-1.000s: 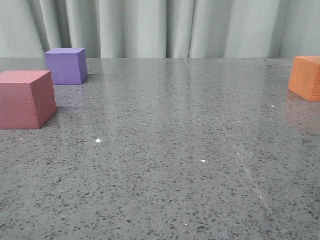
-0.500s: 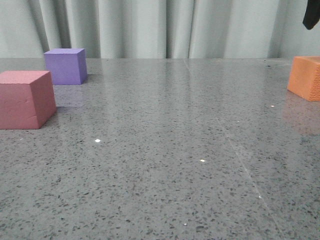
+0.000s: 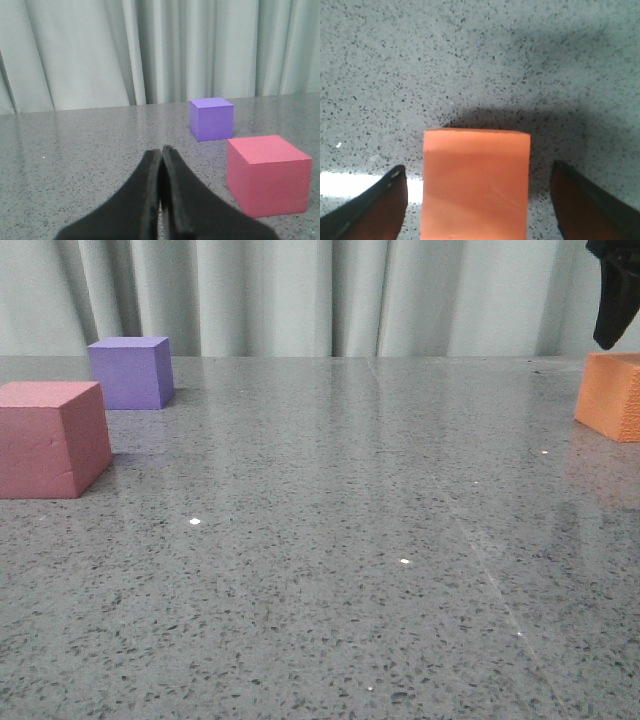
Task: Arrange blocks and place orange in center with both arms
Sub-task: 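Lower the right gripper over the orange cube and close on it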
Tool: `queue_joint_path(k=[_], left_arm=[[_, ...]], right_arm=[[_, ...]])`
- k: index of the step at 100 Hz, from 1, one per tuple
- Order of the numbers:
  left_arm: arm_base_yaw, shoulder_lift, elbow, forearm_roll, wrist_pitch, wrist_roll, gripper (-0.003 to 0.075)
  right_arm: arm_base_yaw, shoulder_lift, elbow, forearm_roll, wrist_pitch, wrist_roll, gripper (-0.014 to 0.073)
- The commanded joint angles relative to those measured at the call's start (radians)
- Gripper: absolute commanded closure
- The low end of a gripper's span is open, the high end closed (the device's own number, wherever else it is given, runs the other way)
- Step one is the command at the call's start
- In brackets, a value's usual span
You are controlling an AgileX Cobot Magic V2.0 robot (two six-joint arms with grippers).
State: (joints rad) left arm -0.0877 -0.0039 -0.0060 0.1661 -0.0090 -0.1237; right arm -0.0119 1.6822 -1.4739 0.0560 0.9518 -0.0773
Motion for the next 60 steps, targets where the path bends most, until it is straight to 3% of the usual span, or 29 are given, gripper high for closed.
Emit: queue_joint_path(k=[1,52,60], left_arm=[[0.003,-0.033,0.055,-0.009,-0.083,-0.005,0.0739],[0.003,-0.033,0.055,-0.009,-0.083,-0.005,0.0739],[0.003,-0.033,0.055,-0.009,-0.083,-0.005,0.0739]], right_arm=[[-0.005,-0.033,-0.033,-0.012,-0.031,-0.01,0.0011],[-0.005,0.047,-0.019,-0.011,-0.016,-0.009,0.0014],[-0.005,0.047,-0.019,-0.011,-0.011,-0.008,0.0078]])
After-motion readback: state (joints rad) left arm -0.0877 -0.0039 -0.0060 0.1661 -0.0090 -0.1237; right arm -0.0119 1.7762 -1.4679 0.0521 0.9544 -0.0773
